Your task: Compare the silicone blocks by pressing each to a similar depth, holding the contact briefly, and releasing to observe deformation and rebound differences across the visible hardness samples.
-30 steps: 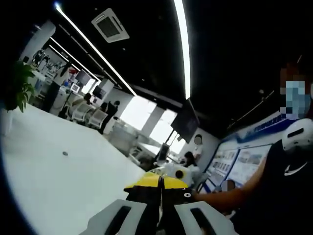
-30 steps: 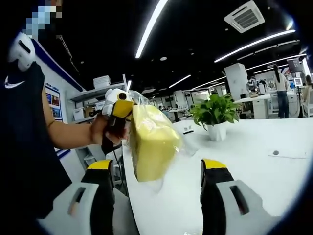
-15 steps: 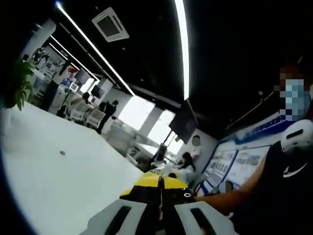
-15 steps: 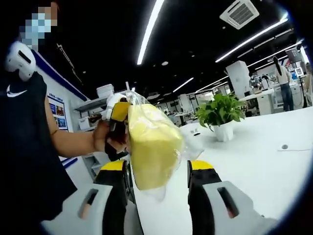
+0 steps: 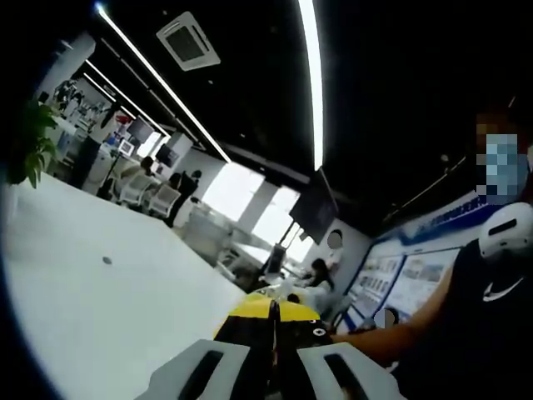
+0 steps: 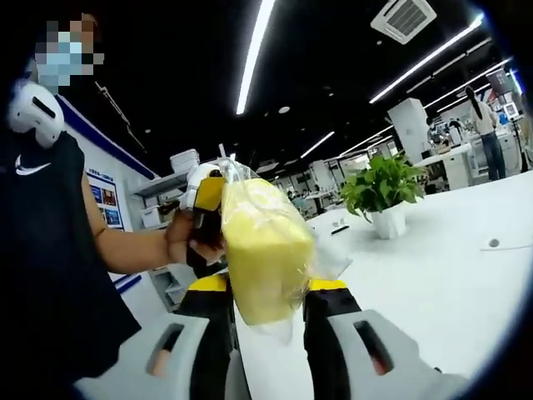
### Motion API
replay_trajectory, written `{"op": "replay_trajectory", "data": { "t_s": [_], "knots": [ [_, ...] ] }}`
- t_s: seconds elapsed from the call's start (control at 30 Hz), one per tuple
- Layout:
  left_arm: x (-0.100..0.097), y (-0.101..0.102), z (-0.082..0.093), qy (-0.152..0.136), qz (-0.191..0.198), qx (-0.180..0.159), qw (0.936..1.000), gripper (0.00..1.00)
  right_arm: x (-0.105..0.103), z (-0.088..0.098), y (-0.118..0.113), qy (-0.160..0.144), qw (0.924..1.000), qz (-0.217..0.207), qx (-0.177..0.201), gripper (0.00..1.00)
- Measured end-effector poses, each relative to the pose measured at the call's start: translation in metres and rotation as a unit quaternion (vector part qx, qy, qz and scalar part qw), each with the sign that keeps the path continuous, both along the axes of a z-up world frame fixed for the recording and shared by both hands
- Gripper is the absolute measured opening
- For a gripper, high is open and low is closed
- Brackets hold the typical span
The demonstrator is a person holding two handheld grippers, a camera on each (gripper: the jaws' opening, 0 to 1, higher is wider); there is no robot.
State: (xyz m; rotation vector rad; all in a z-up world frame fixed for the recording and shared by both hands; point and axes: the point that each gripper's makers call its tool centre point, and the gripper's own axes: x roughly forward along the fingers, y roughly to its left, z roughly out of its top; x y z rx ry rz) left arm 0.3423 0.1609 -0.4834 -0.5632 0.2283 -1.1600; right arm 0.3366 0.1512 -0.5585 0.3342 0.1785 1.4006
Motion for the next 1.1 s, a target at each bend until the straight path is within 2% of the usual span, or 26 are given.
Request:
{"op": "replay_trajectory", "data": {
  "t_s": [0.2, 0.83, 1.1],
  "knots": [
    [0.0024, 0.0027, 0.0006, 0.000, 0.002, -0.002, 1.0000, 0.00, 0.0004, 0.0023, 0.0012, 0.000, 1.0000, 0.006, -0.002, 0.24],
    [0.0034, 0.0073, -0.0005, -0.004, 0.009, 0.003, 0.9999, 0.00, -0.0033, 0.0016, 0.0043, 0.034, 0.9988, 0.031, -0.014, 0.14],
    [0.0019, 0.0082, -0.0042, -0.013, 0.015, 0.020, 0.9996, 0.00, -0.0059, -0.0017, 0.0044, 0.044, 0.9981, 0.031, -0.030, 0.09]
  ]
}}
